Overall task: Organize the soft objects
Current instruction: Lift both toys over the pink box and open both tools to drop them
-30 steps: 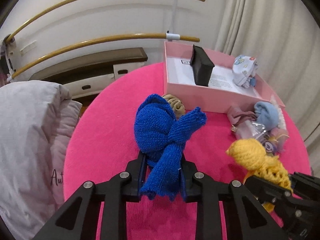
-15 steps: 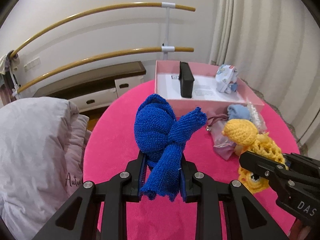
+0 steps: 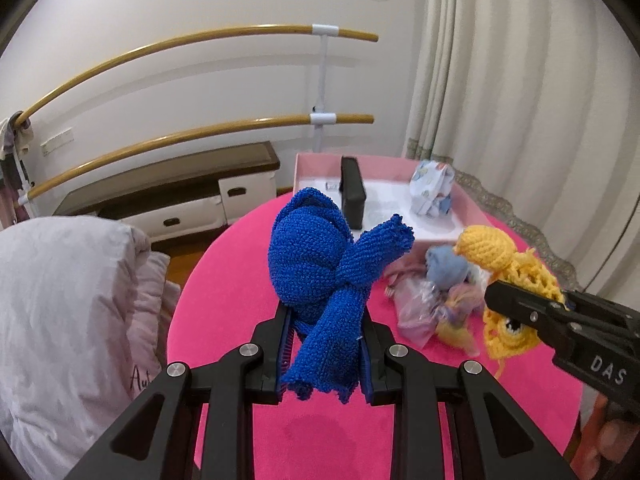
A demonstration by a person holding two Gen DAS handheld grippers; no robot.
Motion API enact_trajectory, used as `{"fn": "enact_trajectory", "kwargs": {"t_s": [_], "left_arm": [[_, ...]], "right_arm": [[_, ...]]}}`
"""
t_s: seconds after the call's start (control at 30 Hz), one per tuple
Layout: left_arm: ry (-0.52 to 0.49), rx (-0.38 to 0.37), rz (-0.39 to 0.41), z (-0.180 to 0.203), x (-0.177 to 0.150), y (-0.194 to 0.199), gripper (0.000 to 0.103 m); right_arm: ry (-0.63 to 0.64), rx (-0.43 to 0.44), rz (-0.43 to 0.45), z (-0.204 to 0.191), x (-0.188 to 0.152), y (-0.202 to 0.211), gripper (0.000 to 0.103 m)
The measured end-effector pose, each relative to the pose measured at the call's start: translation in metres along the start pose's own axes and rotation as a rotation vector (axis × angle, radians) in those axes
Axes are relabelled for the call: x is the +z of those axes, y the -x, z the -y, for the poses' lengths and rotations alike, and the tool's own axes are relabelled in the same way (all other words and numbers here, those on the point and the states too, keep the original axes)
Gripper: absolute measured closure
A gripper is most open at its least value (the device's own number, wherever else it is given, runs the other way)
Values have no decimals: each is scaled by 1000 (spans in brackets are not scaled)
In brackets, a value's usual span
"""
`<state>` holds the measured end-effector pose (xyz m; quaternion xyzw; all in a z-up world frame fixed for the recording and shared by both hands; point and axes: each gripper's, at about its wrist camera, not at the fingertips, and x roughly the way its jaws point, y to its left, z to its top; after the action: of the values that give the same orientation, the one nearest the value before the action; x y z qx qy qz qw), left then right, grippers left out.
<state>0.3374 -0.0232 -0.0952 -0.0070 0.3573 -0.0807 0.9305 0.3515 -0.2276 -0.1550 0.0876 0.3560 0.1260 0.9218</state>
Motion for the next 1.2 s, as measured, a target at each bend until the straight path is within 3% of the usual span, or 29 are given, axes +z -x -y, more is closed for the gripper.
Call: {"fn": "enact_trajectory", "kwargs": {"t_s": [0.23,0.53,0.87,1.2], "left_arm": [[-9,-11,50,0,44,-2,79],[-27,-19,63,4,106,-35,78],[-34,-4,44,-3,167,-102,78],[-31,-9,-22,-10,216,-185,78]], "right_arm": [[24,-35,58,14,47,8,79],[65,-54,81,21,110,-4,79],[73,-110,51,33,168,-55,78],[75,-130,-24,48,201,-112,78]]}}
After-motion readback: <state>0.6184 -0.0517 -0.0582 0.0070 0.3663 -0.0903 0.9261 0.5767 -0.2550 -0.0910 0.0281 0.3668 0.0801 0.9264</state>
